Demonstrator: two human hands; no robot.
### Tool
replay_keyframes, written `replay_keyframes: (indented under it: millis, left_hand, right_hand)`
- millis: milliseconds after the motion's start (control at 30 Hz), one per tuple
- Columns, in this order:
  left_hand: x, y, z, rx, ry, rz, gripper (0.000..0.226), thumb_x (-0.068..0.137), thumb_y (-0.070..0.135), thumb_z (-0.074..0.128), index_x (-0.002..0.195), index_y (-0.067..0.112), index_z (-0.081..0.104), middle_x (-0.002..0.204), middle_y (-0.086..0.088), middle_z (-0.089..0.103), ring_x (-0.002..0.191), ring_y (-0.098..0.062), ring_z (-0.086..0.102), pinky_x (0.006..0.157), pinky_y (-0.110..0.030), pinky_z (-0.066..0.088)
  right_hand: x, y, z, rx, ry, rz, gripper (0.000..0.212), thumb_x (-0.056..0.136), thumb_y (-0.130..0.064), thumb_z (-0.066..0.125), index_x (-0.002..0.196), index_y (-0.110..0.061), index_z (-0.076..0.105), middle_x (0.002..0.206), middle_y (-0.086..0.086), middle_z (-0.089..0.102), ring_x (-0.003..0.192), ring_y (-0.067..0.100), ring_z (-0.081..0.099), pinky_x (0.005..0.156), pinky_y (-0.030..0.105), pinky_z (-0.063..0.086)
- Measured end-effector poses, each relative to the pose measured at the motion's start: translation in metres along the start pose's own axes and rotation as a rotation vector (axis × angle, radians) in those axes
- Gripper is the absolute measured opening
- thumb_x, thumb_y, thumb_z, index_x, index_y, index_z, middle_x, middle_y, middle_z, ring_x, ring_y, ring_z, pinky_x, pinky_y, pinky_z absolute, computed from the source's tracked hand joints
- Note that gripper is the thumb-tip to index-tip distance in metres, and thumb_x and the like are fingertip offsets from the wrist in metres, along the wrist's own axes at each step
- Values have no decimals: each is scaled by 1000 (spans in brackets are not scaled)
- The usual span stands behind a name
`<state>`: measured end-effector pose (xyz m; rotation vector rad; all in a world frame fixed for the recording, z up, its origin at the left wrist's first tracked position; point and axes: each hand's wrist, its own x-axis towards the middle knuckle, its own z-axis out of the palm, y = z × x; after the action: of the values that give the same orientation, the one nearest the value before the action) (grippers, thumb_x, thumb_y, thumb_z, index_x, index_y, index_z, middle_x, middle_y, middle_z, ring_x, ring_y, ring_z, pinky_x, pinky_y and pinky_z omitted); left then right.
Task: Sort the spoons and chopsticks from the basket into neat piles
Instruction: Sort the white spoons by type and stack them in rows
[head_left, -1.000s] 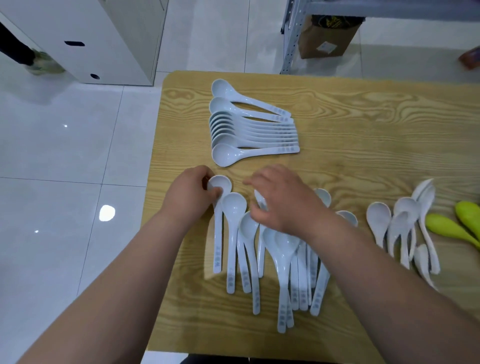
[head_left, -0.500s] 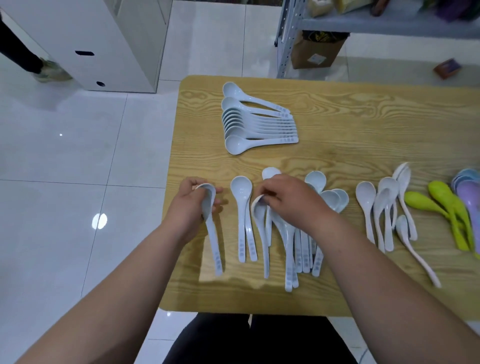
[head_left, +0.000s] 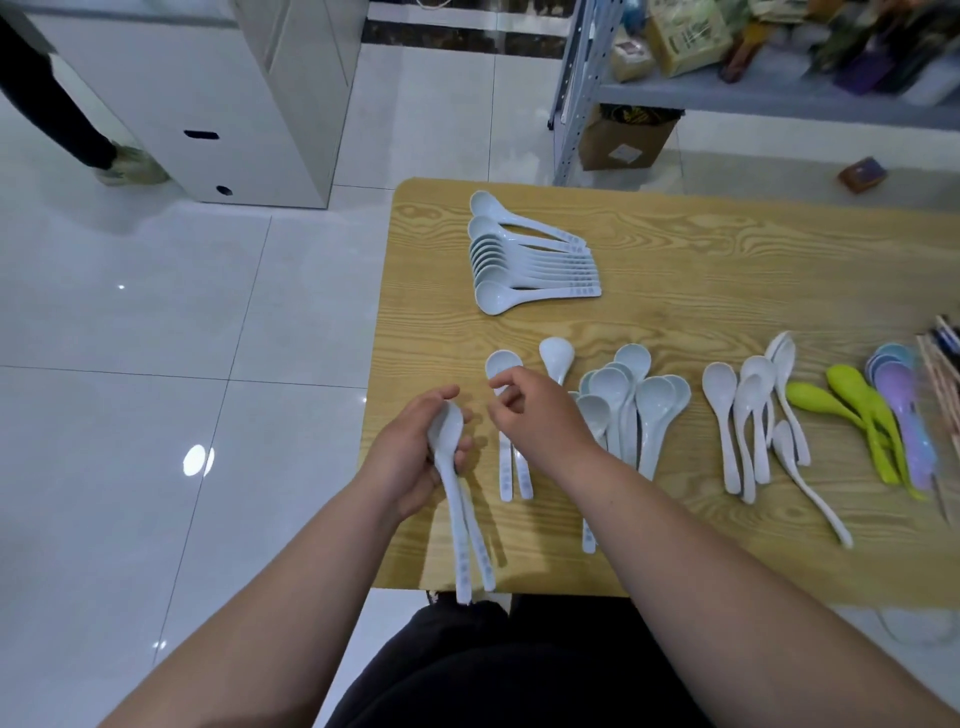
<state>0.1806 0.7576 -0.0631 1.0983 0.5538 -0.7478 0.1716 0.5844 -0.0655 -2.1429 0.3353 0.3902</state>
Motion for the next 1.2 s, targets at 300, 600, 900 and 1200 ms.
replay_keyframes:
  millis: [300,600,900,1200]
  left_hand:
    - [4,-3,-40,-190,220,-15,26,100,24,53,122,17,65,106,-12,63,79,-24,62,72,-38,52]
    - [-1,-2,-43,-194,235,-67,21,101,23,53,116,16,67,122,-14,61,105,-31,63,83,-43,54]
    - [-6,-3,-18,-292,156,-114,22,97,20,61,116,9,66,125,-17,62,105,-34,68,96,-50,53]
    - [-8,-3,9,-244,93,73,27,93,-5,57,115,10,55,93,-11,62,72,-21,63,72,-38,53]
  right_hand:
    - [0,33,37,-610,-75,40,44,94,-27,64,128,-13,40,132,8,41,102,25,53,73,30,39]
    - [-23,46,13,-480,-86,93,38,95,-5,48,130,-21,51,99,2,60,83,22,59,67,36,51]
    - [-66,12,3,124,-63,55,28,91,-18,67,114,-33,74,97,-13,73,90,6,68,85,25,56]
    - [-69,12,4,219,-220,116,32,86,-33,70,114,-46,66,106,-13,68,83,14,70,88,43,58]
